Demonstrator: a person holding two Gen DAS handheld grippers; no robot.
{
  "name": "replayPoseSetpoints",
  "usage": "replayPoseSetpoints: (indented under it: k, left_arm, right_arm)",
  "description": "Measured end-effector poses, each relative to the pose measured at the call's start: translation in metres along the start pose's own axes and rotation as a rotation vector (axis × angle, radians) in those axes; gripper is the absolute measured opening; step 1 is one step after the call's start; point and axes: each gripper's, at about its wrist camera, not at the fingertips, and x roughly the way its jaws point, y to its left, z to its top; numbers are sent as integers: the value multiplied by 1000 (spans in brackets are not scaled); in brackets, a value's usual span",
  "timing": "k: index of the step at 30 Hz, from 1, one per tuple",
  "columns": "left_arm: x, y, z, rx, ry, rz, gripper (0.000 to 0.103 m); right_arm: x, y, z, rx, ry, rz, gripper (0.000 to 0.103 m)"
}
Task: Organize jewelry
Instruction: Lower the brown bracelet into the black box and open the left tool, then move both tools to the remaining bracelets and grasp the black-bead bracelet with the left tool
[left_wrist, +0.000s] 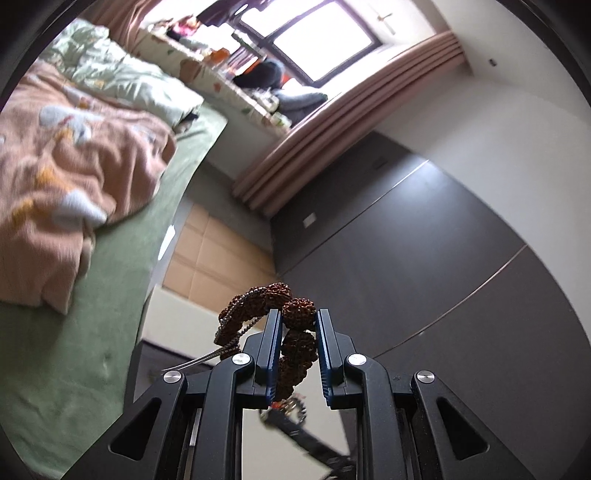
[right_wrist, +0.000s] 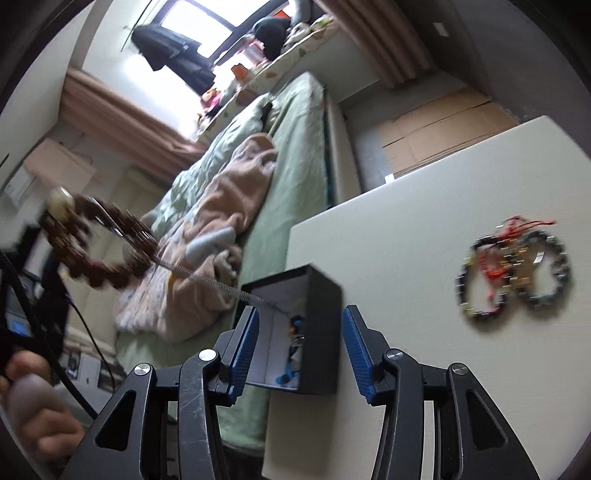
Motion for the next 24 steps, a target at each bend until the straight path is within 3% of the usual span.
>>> replayPoseSetpoints:
  k: [8,14,21,24]
  left_arm:
    - [31,36,-24,-145,75,112,19]
    - [24,30,-28,-115,54,157,20]
    - [19,42,-33,-131,67,213,53]
    - [15,41,-34,-106,62,223,56]
  right_arm:
    - [-22,-20,-1,53,-10,-52,48]
    - [-25,-26,-6,50,14,-91,48]
    - [-33,-31,-12,41,28,-120,48]
    - [-40,-38,-13,49,25,-144,48]
